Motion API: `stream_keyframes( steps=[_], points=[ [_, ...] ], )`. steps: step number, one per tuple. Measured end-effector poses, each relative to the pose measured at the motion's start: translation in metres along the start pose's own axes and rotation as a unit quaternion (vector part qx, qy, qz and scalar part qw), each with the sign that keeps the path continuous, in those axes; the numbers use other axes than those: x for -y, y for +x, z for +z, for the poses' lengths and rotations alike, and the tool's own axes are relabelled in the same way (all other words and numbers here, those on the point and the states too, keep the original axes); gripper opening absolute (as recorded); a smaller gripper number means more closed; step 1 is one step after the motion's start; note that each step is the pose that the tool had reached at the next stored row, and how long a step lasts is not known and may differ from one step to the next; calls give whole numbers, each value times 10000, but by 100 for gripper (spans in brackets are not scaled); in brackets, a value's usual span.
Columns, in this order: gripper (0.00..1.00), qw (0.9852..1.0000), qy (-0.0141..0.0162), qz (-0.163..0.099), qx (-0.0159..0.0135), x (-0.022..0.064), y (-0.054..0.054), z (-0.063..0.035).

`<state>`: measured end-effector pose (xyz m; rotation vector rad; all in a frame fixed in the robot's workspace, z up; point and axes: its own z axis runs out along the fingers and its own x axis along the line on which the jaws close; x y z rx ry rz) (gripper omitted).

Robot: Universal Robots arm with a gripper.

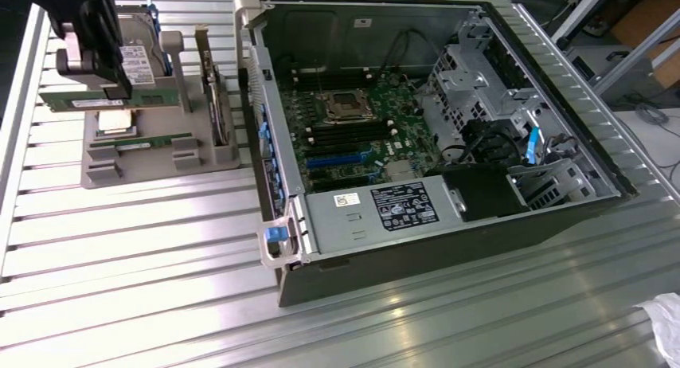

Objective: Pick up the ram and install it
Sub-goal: 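Pick up the ram and move it above insertion slot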

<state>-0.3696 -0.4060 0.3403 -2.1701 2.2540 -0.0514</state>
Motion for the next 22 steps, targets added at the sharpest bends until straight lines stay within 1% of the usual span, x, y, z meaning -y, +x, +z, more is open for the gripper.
stream_keyframes(
  steps=[22],
  points=[
    [12, 10000, 0, 0, 0, 2, 1, -54]
  ],
)
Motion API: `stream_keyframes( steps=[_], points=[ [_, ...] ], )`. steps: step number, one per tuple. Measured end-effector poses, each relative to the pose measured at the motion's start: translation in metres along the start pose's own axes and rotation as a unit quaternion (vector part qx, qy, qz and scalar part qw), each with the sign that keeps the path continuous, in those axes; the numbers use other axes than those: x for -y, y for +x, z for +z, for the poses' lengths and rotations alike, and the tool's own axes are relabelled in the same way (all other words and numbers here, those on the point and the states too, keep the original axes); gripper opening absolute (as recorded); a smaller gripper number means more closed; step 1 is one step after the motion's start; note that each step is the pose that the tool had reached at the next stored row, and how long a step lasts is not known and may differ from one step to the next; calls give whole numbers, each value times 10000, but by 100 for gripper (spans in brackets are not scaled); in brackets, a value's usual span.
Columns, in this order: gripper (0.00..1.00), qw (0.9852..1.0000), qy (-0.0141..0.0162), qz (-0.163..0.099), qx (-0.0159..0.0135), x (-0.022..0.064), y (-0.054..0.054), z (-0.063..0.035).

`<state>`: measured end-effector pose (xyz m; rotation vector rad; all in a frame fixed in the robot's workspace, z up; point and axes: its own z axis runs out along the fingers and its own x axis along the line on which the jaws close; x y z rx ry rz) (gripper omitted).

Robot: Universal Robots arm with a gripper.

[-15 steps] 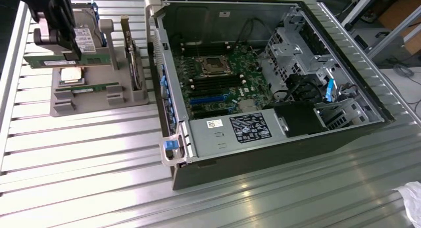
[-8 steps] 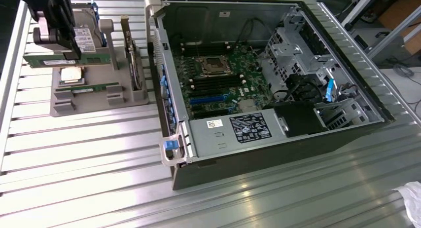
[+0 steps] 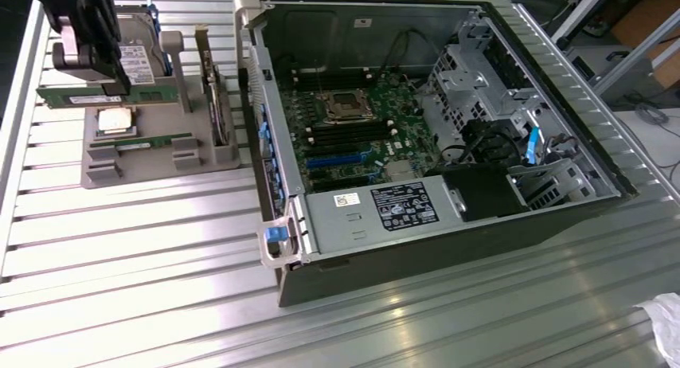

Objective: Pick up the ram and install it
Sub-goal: 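Pick up the ram and move it above insertion slot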

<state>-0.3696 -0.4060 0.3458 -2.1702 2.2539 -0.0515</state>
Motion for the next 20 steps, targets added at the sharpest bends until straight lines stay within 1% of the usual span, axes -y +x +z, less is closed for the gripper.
stream_keyframes(
  steps=[20],
  points=[
    [12, 10000, 0, 0, 0, 1, 1, -46]
  ],
)
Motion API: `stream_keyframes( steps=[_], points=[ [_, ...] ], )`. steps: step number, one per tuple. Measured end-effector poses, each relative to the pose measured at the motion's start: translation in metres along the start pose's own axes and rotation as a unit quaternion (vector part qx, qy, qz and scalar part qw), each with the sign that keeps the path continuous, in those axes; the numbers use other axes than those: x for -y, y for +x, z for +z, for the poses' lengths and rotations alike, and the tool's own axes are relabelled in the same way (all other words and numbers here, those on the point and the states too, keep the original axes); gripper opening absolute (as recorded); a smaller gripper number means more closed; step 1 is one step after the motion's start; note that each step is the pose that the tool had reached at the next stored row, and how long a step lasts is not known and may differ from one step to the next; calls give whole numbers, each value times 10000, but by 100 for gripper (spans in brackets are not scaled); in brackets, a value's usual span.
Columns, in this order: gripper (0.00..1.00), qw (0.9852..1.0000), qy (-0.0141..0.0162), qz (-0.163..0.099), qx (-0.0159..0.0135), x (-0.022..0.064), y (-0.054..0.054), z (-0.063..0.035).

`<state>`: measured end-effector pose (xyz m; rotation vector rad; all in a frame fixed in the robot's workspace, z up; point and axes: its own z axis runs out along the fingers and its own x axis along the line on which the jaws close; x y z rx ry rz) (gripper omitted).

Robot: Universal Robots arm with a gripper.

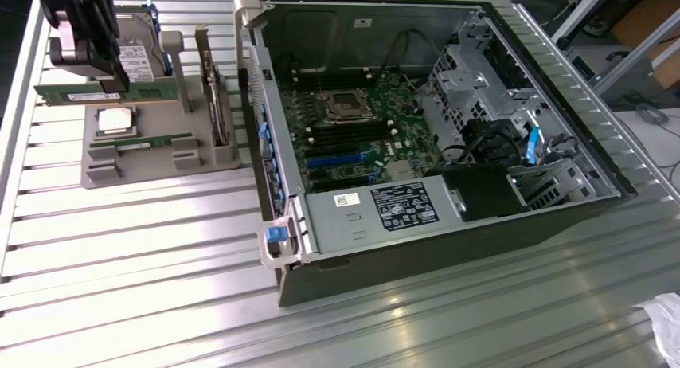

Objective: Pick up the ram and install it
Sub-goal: 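Pick up the ram and move it above insertion slot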

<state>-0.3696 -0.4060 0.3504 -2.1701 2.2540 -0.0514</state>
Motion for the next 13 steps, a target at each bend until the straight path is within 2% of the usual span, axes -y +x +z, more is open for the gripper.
stream_keyframes(
  steps=[13],
  points=[
    [12, 10000, 0, 0, 0, 1, 1, -36]
  ],
)
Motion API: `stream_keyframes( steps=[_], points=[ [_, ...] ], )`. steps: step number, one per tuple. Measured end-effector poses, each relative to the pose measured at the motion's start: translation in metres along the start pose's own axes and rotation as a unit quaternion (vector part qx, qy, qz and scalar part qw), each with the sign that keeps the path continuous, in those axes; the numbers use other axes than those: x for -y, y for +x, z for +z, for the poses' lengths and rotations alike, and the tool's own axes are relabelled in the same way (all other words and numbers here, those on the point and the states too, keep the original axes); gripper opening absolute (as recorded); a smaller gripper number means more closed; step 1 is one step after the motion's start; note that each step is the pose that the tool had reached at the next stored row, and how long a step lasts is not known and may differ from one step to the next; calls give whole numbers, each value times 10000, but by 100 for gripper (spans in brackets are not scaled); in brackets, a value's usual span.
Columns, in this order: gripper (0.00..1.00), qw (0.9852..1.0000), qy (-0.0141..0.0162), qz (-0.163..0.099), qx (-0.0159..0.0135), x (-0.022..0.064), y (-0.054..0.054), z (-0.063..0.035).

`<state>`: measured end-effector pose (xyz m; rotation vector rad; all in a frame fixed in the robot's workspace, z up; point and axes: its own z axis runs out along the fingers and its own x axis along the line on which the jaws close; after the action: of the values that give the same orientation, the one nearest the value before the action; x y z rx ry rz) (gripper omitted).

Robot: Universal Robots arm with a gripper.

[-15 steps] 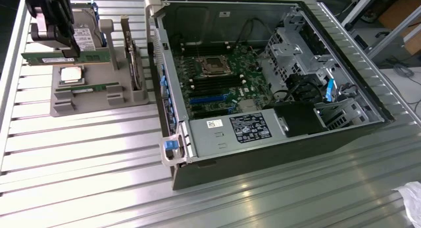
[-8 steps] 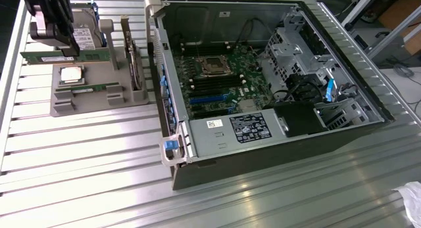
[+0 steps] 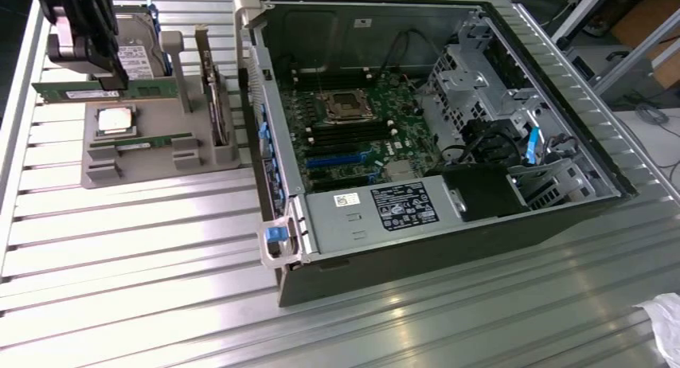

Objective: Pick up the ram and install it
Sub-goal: 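Pick up the ram and move it above insertion slot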

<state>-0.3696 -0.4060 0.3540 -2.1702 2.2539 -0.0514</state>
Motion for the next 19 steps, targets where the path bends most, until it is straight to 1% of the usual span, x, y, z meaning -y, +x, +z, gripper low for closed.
stream_keyframes(
  steps=[19],
  points=[
    [12, 10000, 0, 0, 0, 1, 1, -39]
  ],
)
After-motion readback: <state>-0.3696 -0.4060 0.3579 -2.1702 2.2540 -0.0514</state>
